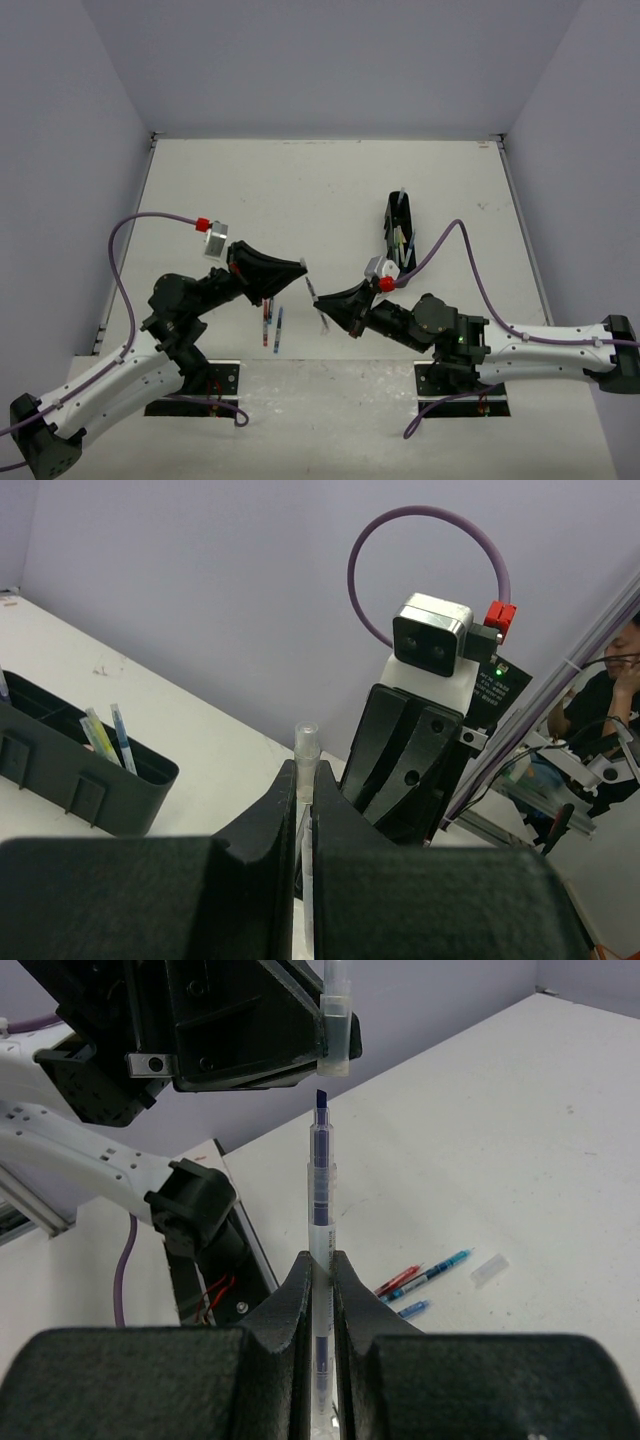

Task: Sort the stationery into containers
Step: Close the pen cap on the pen.

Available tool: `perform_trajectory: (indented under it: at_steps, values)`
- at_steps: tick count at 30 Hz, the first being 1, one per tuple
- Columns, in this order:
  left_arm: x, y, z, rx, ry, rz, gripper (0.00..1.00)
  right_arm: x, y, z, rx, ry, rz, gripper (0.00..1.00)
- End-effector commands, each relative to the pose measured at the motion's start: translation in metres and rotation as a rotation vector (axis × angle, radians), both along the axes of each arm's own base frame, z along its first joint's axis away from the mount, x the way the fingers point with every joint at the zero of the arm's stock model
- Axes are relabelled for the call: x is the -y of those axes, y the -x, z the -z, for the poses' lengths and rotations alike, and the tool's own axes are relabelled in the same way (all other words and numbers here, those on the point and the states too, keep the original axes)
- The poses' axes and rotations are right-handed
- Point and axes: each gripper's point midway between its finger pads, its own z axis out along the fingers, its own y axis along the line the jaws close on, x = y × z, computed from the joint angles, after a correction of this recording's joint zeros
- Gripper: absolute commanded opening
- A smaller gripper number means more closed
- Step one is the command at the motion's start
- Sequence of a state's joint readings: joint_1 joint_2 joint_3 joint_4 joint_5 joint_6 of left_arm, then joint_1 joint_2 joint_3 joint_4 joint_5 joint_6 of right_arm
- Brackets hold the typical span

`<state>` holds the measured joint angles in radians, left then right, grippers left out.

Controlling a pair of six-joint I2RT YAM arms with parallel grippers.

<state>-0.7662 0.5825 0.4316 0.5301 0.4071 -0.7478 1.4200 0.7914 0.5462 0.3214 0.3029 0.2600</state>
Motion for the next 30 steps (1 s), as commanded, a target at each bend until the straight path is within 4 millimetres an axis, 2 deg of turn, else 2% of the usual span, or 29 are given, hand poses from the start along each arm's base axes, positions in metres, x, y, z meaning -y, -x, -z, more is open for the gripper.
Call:
perform_trajectory:
  at_steps: [1, 13, 30]
  values:
    - [-0.002, -0.001, -0.010, 0.022, 0.042, -0.009, 0.00, 0.003, -0.006, -0.040, 0.031, -0.098, 0.035, 0.00]
    - [0.002, 0.001, -0.006, 0.009, 0.048, 0.018, 0.00, 0.009, -0.014, -0.049, 0.046, -0.109, 0.086, 0.00]
    - [-0.001, 0.002, -0.010, 0.008, 0.066, 0.014, 0.00, -0.002, -0.011, -0.050, 0.048, -0.090, 0.058, 0.00]
